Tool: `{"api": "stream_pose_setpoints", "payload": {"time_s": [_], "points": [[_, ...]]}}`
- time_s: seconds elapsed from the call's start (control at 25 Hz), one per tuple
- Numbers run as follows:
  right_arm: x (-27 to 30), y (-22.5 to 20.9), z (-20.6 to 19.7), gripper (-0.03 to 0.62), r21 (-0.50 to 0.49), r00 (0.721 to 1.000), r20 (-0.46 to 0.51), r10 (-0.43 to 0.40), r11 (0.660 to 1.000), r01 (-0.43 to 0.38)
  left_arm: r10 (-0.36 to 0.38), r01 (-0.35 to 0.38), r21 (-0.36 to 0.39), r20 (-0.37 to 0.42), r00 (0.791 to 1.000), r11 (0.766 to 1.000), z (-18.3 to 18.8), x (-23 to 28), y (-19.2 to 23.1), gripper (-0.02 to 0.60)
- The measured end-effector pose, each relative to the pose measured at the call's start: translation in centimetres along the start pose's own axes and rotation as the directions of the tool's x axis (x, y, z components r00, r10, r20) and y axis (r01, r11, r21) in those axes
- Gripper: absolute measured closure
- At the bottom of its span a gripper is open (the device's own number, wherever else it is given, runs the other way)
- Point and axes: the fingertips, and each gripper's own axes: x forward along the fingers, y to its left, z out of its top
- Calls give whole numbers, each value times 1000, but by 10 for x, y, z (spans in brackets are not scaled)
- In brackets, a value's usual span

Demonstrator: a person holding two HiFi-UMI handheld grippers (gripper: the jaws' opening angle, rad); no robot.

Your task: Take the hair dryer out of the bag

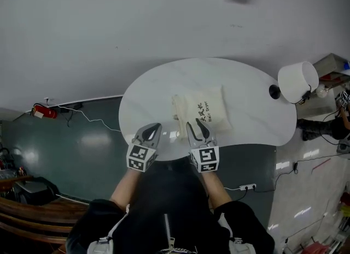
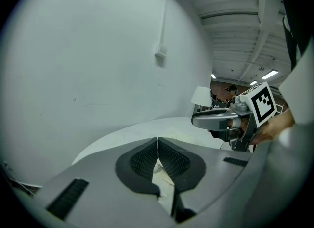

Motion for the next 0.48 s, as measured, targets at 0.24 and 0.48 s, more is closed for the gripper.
{"api": "stream_pose_setpoints", "payload": {"time_s": [0.24, 0.48], "points": [[16, 6, 0, 432, -24, 999, -41, 19, 1000, -20, 1, -1, -3, -4, 1000, 1000, 0, 6, 13, 569], [30, 12, -20, 423, -41, 991, -128, 32, 998, -38, -24, 24, 3, -8, 1000, 1000, 2, 13, 22, 569]]}}
